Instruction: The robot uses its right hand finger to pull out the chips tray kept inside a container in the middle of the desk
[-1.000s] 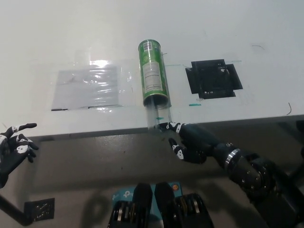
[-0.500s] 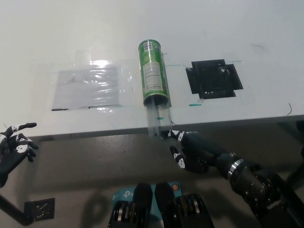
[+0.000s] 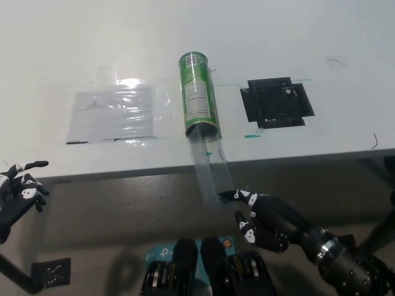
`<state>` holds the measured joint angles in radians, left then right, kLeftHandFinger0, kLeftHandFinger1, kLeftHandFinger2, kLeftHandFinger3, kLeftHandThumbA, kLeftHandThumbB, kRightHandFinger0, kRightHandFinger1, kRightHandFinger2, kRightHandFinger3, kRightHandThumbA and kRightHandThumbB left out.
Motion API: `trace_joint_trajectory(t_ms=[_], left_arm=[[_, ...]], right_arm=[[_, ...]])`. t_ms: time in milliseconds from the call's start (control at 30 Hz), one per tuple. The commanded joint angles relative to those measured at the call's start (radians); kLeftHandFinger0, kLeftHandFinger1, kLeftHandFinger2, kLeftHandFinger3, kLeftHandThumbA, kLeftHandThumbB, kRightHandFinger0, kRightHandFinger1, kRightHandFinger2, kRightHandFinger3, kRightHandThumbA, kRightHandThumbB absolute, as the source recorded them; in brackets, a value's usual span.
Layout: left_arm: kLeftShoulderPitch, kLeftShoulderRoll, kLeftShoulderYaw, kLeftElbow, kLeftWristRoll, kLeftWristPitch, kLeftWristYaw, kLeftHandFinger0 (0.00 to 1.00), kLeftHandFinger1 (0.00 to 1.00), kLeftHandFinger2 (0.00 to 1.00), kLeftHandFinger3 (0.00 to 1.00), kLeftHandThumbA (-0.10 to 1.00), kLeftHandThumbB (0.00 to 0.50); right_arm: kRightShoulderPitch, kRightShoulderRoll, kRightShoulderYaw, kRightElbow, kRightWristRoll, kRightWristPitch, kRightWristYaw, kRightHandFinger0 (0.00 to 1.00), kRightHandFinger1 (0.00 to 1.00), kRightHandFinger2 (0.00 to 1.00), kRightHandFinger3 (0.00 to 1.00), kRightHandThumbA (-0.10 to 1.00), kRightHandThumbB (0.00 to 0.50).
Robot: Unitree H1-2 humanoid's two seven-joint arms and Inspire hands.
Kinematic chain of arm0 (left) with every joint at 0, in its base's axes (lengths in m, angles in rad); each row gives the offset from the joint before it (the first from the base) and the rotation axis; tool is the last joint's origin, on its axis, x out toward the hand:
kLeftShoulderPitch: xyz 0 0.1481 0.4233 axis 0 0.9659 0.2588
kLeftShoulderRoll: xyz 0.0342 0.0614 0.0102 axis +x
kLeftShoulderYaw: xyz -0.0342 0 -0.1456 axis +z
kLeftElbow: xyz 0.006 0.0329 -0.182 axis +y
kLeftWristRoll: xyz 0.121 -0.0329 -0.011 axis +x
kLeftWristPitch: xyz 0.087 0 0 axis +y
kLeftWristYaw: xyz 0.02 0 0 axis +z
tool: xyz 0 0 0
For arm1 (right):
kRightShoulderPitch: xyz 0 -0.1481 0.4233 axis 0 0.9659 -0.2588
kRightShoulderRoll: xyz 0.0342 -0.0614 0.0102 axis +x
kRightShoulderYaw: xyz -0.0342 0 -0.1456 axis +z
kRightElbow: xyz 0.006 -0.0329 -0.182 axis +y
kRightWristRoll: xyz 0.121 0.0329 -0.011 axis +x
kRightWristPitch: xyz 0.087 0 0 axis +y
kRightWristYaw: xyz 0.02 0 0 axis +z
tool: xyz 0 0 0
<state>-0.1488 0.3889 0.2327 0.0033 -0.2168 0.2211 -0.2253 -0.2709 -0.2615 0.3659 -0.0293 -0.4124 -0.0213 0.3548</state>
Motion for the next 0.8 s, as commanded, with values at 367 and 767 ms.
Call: trace_joint_trajectory(t_ms=[367,767], left_arm=[[0.013,0.023,0.009,-0.033,-0.009,-0.016,-0.005,0.28,0.29,0.32,0.65,-0.09,0.089],[0.02,0.019,0.007,-0.034,-0.006,-0.017,-0.001,0.29,0.27,0.31,0.63,-0.09,0.094]], right_arm=[[-0.075,0.009,-0.025,-0.07,-0.052,0.031,-0.016,0.17,0.2,1.0,1.0,-0.1,0.301],[-0.111,-0.001,-0.056,-0.137,-0.01,0.02,-0.004,0.24,0.36,1.0,1.0,-0.1,0.345]])
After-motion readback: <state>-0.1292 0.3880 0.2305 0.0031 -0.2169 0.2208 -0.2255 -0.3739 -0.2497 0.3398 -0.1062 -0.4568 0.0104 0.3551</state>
